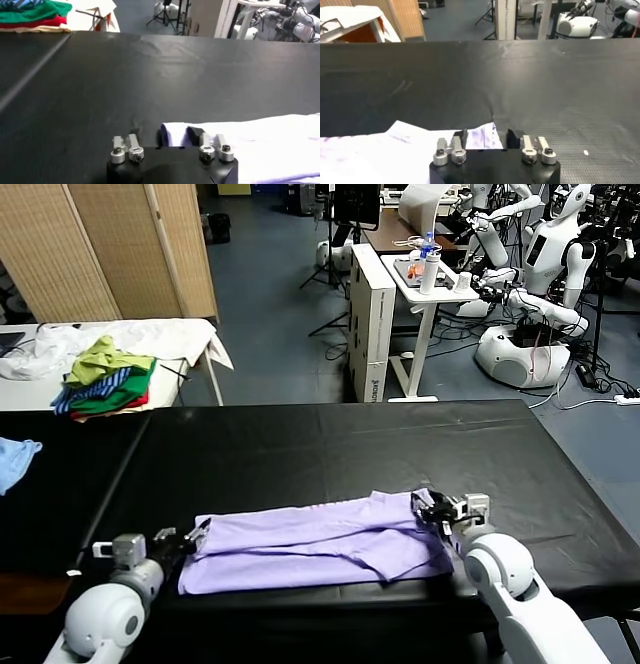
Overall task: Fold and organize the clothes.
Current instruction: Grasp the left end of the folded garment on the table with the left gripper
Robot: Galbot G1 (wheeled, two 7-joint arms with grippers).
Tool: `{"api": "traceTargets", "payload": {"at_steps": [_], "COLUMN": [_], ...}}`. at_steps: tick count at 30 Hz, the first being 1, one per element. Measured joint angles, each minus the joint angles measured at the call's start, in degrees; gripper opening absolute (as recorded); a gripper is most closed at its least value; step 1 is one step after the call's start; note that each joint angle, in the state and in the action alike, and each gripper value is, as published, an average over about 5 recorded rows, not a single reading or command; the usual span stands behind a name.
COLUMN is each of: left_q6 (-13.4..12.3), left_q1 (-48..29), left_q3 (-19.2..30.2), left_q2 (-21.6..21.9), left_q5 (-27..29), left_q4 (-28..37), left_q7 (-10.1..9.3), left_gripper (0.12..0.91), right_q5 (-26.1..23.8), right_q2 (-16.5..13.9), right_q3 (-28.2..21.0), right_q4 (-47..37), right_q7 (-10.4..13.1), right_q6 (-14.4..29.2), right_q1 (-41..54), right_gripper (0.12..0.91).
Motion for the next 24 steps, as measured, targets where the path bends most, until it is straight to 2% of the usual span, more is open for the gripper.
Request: {"api": "traceTargets", "payload": {"at_steps": [2, 8, 11, 15, 18, 21, 24], "left_q6": [-0.75, -2.47, -1.91, -1.27, -1.28, -1.32, -1.33], "left_q1": [-0.43, -3.17, -4.96, -5.71, -5.06, -3.84, -2.25], "left_q3": [0.4, 2.41, 3.49, 3.67, 3.08, 2.09, 0.76], "left_q2": [0.02, 1.12, 1.8, 2.15, 2.12, 2.06, 1.93], "left_q5": [0.85, 2.39, 1.2, 0.28, 0.13, -0.21, -0.49], "left_q4": [0.39, 2.61, 3.56, 3.45, 2.54, 1.26, -0.29], "left_q7": [0.63, 1.68, 1.61, 1.42, 1.37, 1.33, 1.26], "left_gripper": [0.153, 0.146, 0.146, 0.173, 0.307, 0.497, 0.687], "right_q5": [-0.75, -1.96, -1.98, -1.44, -0.04, 1.37, 2.37], "right_q2": [0.79, 3.07, 3.19, 2.31, 1.05, -0.56, -2.46], "right_q3": [0.93, 3.66, 4.7, 5.56, 6.05, 6.71, 7.8], "right_q4": [0.79, 2.89, 3.55, 4.55, 5.67, 7.21, 8.98], "right_q7": [0.4, 0.07, -1.34, -3.13, -3.28, -3.22, -3.53], "right_q6": [0.21, -0.85, -1.39, -1.23, -1.24, -1.27, -1.13], "right_q1": [-0.88, -3.07, -3.36, -3.37, -3.67, -4.38, -5.54], "right_gripper": [0.15, 0.161, 0.262, 0.515, 0.703, 0.849, 0.899]}}
